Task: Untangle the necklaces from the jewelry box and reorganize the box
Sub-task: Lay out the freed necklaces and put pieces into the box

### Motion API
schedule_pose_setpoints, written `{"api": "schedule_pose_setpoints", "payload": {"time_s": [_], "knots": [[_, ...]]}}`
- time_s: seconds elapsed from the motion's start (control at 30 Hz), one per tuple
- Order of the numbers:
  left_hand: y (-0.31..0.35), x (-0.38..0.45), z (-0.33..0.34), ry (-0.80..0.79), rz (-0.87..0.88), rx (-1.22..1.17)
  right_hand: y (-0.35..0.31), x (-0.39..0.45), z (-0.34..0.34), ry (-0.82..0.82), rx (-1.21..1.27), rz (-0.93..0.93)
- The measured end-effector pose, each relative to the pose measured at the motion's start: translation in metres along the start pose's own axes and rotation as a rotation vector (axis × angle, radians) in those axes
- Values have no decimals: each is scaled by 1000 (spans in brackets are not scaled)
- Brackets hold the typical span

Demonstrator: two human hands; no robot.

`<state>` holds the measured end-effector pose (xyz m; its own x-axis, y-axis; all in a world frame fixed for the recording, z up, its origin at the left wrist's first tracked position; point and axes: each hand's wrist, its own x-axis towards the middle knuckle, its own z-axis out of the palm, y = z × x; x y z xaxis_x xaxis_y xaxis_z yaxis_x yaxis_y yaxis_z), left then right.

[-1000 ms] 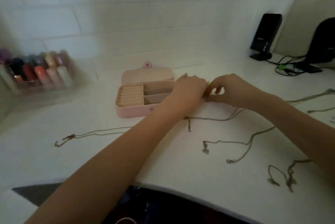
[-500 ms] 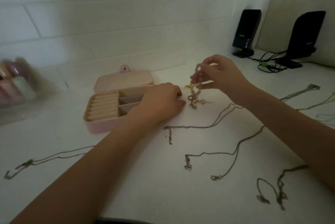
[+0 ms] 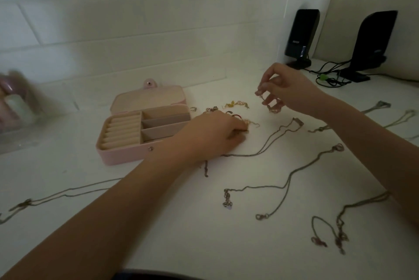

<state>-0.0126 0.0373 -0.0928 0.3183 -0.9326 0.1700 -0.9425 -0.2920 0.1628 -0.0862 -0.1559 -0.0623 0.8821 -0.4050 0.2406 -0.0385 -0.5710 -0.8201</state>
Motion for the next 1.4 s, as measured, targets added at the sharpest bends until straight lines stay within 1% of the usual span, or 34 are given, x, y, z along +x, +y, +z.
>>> {"api": "schedule_pose_setpoints", "payload": {"time_s": [0.07,0.13,0.2,0.23,0.3,0.37,0.4,0.43,0.5,0.53,0.6,0.67,0.73,0.83,0.97,1.03,1.07,1.13,1.17,1.23,1.33,1.4], "knots": [[-6,3,1,67,-50,-16,7,2,-1,-48,-110,13],[-7,2,0,146,-71,-46,9,3,0,-106,-168,15],[-3,1,-1,279,-99,-147,10,4,2,-141,-208,-2],[-1,0,-2,375,-139,-277,10,4,4,-147,-225,-14],[2,1,-10,531,-269,-648,11,3,5,-160,-275,-39],[0,2,-17,586,-366,-986,13,3,4,-177,-350,-78],[-1,3,-19,587,-384,-1104,13,3,3,-177,-376,-102],[-2,2,-21,588,-392,-1168,10,3,2,-164,-378,-124],[0,2,-22,605,-382,-1201,-3,1,3,-129,-285,-142],[1,1,-22,615,-365,-1218,-11,-2,4,-142,-195,-126],[2,2,-22,633,-343,-1267,-29,-8,10,-257,17,-44],[0,3,-22,638,-346,-1274,-39,-14,18,-393,175,54],[-2,2,-21,644,-352,-1284,-40,-17,27,-446,288,104],[-1,2,-22,664,-341,-1304,-36,-17,35,-379,431,136],[0,0,-23,673,-326,-1187,-36,-14,29,-316,578,174],[2,0,-22,657,-302,-1137,-36,-14,26,-303,592,172],[3,0,-21,652,-293,-1092,-36,-14,26,-298,559,159],[3,0,-21,646,-291,-1016,-36,-14,25,-261,415,110],[2,0,-21,642,-300,-1016,-37,-14,25,-230,325,79],[-1,1,-22,623,-327,-1072,-39,-15,23,-178,219,29],[-3,3,-22,564,-386,-1104,-40,-16,23,-164,211,-13],[0,4,-22,532,-398,-1197,-39,-16,26,-183,223,-16]]}}
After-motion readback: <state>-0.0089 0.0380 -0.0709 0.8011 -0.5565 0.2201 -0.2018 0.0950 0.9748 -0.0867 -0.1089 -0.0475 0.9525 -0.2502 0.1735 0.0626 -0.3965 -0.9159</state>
